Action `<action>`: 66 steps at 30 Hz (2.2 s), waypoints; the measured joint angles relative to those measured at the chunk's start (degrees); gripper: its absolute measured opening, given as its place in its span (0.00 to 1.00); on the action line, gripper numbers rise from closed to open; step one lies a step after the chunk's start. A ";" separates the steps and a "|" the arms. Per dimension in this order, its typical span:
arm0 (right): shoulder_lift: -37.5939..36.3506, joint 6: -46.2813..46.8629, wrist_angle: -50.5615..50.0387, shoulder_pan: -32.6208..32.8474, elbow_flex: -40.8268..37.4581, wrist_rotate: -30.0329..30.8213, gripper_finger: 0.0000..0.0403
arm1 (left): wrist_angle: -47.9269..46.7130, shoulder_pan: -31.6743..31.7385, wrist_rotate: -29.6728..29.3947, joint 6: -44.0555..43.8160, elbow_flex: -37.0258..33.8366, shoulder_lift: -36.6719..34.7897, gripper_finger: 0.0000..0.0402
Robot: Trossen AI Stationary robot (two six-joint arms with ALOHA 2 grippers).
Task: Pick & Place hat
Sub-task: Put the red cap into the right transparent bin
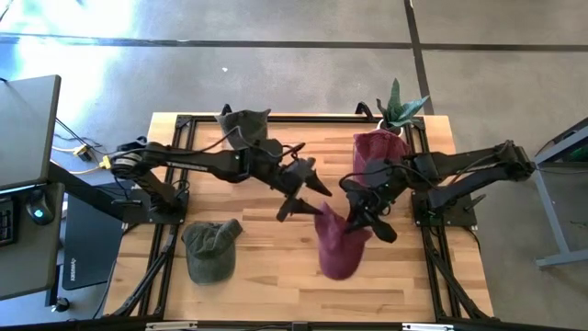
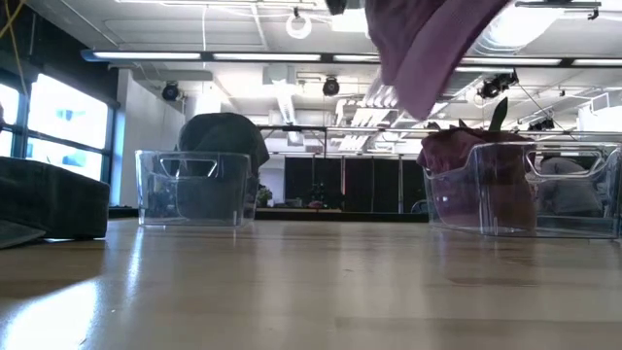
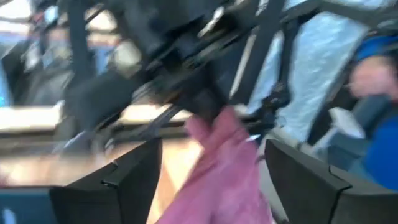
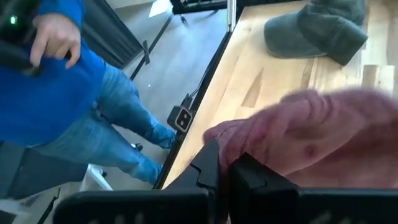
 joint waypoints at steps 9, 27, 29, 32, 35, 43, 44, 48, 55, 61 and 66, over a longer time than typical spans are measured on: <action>0.00 1.51 2.11 -0.01 0.00 3.36 0.01 | 3.58 -0.11 0.41 0.39 0.04 5.07 0.72; -0.11 6.04 3.64 -0.01 0.01 4.42 0.01 | 0.12 -0.81 10.02 3.51 0.07 5.21 0.34; -0.11 6.05 3.65 -0.01 0.01 4.42 0.02 | 0.19 -0.70 12.76 1.66 0.07 5.21 0.21; -0.15 6.95 3.29 -0.01 0.02 4.43 0.04 | 0.11 -0.72 15.59 -0.17 0.07 4.45 0.05; -0.17 10.75 1.46 -0.16 0.02 7.24 0.07 | 0.34 -0.72 15.59 -0.20 0.07 3.19 0.05; -2.59 14.89 -6.09 -6.31 0.02 5.37 0.35 | -0.07 -0.72 11.80 -4.37 0.07 2.71 0.03; -2.99 14.56 -5.70 -6.85 0.02 5.38 0.39 | -0.13 -0.72 11.46 -4.52 0.07 2.71 0.02; -3.98 12.88 -1.68 -7.64 0.02 6.94 0.54 | -1.54 -0.72 9.79 -4.74 0.07 2.71 0.01; -0.72 7.39 3.11 -3.88 0.07 12.07 0.64 | -2.93 -0.72 6.68 -4.76 0.07 2.71 0.01; 3.41 6.43 5.55 -0.84 0.07 13.70 0.60 | -2.91 -0.72 6.47 -6.92 0.07 2.71 0.01; 4.00 7.50 7.30 0.03 0.02 13.75 0.39 | -3.90 -0.72 3.23 -7.55 0.07 2.71 0.01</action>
